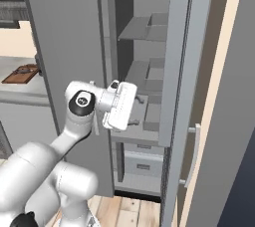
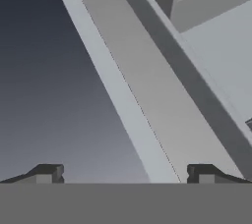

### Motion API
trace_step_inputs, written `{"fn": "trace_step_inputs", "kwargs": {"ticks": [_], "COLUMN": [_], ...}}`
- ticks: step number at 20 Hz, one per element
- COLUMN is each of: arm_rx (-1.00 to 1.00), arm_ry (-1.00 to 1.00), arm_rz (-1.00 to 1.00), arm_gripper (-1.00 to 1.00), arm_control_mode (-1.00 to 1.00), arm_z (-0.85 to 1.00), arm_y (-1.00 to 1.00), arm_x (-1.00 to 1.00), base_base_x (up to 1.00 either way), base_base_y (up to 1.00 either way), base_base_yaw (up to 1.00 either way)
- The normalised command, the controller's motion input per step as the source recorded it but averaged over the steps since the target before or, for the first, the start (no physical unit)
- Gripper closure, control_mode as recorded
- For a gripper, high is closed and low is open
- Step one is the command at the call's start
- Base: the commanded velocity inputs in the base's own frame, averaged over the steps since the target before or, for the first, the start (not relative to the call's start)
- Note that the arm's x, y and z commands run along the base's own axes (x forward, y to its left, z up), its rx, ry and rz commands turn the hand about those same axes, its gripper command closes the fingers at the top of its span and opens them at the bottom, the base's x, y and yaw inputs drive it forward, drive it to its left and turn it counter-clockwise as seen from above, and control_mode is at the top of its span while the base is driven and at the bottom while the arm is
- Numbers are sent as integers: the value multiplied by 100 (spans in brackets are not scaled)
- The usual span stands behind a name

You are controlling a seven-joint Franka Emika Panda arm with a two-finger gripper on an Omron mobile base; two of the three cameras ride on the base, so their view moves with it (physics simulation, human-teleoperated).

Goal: Retrieve a lemon from the fridge and place it on the cutting board with the fish.

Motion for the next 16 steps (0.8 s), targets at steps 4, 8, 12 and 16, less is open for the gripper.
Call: {"fn": "trace_step_inputs", "kwargs": {"ticks": [4,8,12,16], "arm_rx": [29,58,73,76], "arm_ry": [-17,-26,-23,-26], "arm_rz": [-26,-32,-41,-44], "arm_gripper": [-100,-100,-100,-100], "arm_control_mode": [-100,-100,-100,-100], "arm_z": [4,-16,-33,-28], "arm_y": [100,78,31,19], "arm_x": [0,31,46,42], "base_base_x": [0,0,0,0], "base_base_y": [0,0,0,0], "base_base_yaw": [0,0,0,0]}}
